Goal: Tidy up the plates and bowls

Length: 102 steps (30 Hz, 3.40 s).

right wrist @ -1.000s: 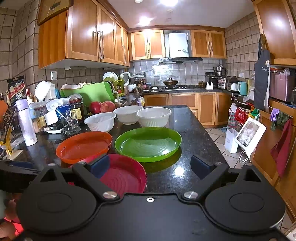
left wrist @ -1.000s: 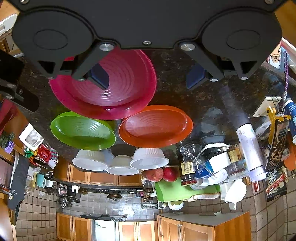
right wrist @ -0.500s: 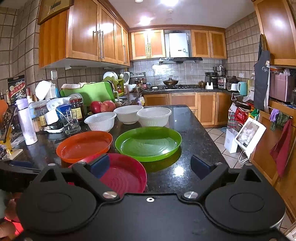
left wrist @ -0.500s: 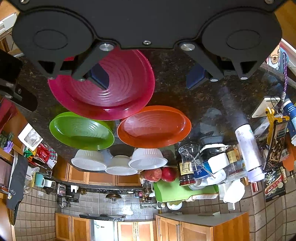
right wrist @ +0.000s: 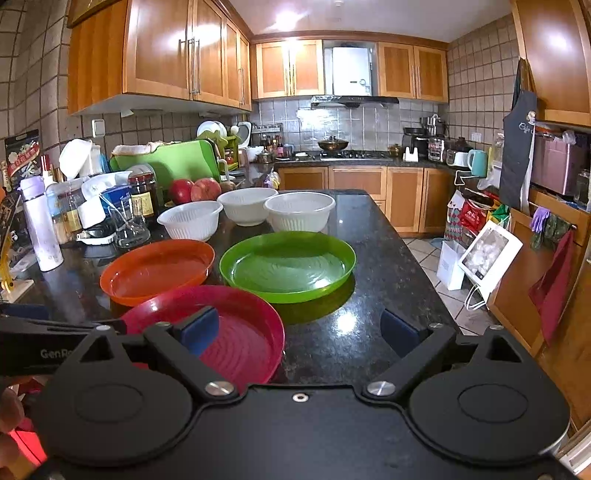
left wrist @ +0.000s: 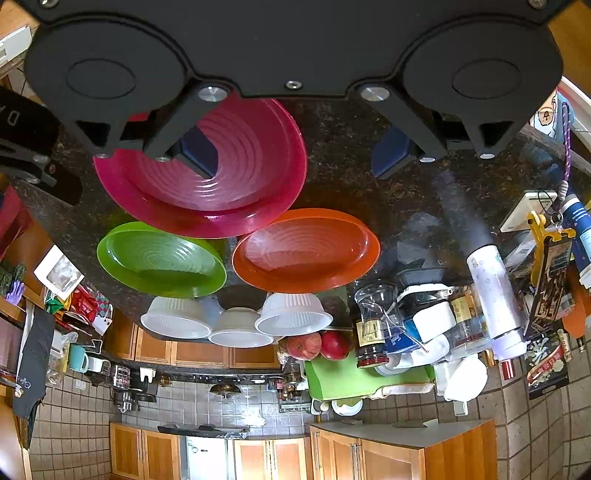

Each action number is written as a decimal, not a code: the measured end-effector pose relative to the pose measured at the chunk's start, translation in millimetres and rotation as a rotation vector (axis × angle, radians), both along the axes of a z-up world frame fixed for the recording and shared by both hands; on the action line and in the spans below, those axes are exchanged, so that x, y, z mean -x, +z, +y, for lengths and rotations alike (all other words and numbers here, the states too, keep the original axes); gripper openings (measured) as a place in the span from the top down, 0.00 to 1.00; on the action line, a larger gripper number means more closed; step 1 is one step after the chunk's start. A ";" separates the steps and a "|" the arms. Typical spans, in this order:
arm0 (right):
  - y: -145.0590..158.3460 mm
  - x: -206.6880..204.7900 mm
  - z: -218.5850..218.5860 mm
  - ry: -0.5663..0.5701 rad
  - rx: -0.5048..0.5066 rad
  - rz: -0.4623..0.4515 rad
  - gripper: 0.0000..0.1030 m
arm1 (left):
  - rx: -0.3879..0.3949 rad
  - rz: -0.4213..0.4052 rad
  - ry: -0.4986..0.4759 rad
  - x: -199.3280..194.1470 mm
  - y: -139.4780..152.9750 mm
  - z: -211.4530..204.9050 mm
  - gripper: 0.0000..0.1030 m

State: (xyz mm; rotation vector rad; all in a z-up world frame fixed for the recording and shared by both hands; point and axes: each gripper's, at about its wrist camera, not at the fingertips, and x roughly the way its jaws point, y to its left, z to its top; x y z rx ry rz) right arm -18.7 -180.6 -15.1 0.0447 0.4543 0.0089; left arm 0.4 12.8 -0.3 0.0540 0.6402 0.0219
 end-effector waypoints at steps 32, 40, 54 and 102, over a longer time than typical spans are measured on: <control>-0.1 -4.7 -5.1 0.004 -0.043 -0.054 0.06 | -0.025 0.068 -0.014 -11.0 -9.8 -10.4 0.13; 2.2 -11.4 -4.0 -0.003 -0.060 -0.093 0.06 | -0.025 0.070 -0.025 -18.1 -10.0 -7.8 0.13; 31.5 -18.5 22.7 -0.067 0.112 -0.267 0.09 | 0.023 0.081 -0.131 -47.5 11.8 28.3 0.14; -36.8 -94.9 -8.3 0.155 -0.103 0.296 0.65 | 0.020 0.347 -0.215 -72.8 -25.3 33.6 0.48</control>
